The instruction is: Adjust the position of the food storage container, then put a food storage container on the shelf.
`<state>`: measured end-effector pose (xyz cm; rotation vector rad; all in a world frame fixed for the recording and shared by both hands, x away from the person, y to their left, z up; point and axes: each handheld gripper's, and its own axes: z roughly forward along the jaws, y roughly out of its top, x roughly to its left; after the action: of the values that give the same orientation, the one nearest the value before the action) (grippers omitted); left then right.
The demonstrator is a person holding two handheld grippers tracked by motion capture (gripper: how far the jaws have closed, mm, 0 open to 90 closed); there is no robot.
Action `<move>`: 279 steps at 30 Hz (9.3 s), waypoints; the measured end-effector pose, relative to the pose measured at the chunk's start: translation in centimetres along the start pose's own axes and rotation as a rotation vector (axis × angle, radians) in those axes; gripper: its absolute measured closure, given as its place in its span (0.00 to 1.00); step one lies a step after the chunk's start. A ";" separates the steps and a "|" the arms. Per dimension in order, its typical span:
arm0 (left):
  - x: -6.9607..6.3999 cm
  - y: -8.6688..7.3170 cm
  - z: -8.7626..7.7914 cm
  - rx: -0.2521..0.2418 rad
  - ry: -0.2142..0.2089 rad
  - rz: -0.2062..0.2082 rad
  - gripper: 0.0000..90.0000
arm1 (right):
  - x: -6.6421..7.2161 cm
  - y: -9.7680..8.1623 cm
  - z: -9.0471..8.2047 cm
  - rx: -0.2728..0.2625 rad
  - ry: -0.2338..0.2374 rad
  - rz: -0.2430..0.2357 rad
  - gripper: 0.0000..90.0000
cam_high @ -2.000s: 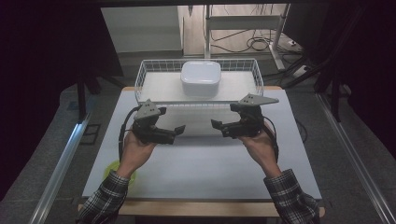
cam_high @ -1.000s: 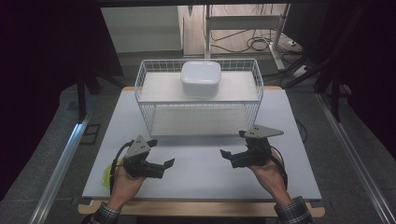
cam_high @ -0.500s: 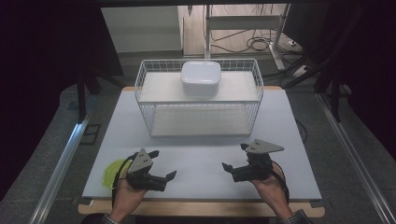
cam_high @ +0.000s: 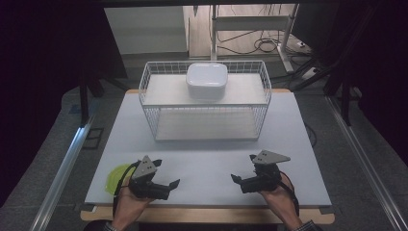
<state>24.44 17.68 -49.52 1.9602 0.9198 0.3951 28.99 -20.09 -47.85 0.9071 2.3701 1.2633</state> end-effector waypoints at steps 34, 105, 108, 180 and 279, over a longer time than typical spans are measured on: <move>7.1 -6.4 -10.3 0.002 0.330 -0.219 1.00 | 0.1 -0.8 1.3 0.076 -0.003 -0.020 0.04; 2.8 -4.1 0.5 0.246 -0.018 -0.133 1.00 | 0.1 -1.3 2.4 0.146 -0.013 -0.027 0.05; 2.0 -3.4 1.9 0.260 -0.048 -0.102 1.00 | 0.1 -1.3 2.4 0.146 -0.013 -0.026 0.05; -0.8 -3.5 -0.3 0.077 0.020 0.044 0.01 | -1.1 -1.4 1.8 0.088 -0.008 0.059 0.04; -0.7 -3.9 0.7 0.141 0.016 0.053 0.02 | -5.5 10.8 -1.2 -0.020 0.410 0.510 0.90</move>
<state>22.61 17.99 -53.11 2.1163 0.9286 0.3856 36.72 -19.98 -38.41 1.4269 2.5018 1.8077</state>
